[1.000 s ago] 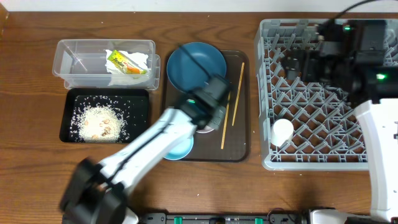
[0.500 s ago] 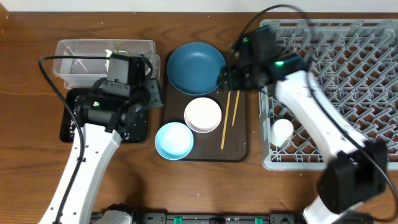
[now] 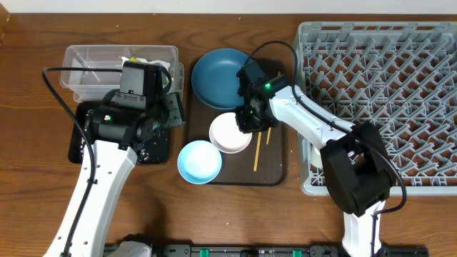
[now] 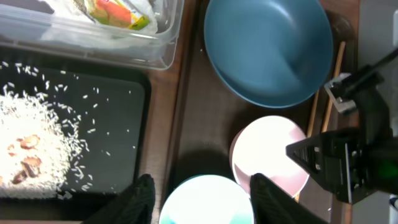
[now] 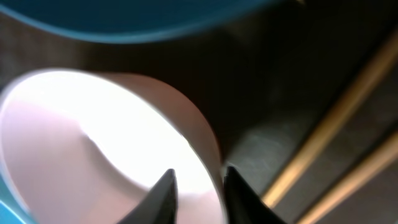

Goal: Sort waste into correct bins and load items into the dishwasher rack
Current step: 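Grasp the pink bowl with the right gripper and lift it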

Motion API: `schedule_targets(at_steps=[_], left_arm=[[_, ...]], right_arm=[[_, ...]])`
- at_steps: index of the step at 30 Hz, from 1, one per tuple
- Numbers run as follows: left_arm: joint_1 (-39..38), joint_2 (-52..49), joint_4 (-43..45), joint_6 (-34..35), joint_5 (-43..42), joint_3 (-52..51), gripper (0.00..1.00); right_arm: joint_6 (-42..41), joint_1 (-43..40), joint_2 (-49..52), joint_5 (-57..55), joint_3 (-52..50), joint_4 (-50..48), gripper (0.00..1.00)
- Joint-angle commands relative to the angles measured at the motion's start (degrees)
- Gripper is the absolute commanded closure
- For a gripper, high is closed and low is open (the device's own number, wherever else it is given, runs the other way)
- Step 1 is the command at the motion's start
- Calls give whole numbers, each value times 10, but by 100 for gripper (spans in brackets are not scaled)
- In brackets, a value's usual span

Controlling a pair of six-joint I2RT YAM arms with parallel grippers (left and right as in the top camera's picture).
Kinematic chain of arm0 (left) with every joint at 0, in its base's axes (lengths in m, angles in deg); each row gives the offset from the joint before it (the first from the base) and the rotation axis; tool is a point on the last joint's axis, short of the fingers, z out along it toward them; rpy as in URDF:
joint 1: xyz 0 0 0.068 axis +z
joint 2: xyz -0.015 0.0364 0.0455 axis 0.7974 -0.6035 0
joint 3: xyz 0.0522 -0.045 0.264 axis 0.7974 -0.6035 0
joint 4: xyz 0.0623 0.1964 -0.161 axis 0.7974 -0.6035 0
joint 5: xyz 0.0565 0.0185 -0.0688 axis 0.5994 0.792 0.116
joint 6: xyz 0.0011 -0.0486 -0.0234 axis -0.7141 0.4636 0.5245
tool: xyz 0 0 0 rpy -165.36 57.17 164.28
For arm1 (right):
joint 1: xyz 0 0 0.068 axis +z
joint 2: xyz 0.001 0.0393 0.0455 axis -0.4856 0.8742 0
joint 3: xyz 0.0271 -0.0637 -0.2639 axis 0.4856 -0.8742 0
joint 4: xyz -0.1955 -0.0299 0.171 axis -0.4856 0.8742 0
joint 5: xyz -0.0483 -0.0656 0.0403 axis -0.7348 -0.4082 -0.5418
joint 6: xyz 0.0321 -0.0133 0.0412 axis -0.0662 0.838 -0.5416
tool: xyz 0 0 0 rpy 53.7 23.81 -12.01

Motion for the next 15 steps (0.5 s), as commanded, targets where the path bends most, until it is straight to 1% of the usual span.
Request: schedule_targets(at_steps=[1, 2, 3, 9, 11, 15], left_arm=[[2, -3, -10, 1, 6, 7, 30], [2, -3, -10, 1, 6, 7, 26], [2, -3, -10, 1, 6, 7, 22], [2, -3, -10, 1, 6, 7, 18], [2, -3, -10, 1, 6, 7, 16], [2, -3, -10, 1, 6, 7, 14]], right_arm=[[-10, 4, 1, -42, 0, 4, 90], [-10, 4, 0, -43, 0, 5, 93], [-10, 3, 0, -42, 0, 6, 99], [-10, -2, -31, -43, 2, 35, 99], [-10, -8, -59, -48, 2, 46, 99], [-10, -31, -147, -74, 2, 57, 99]])
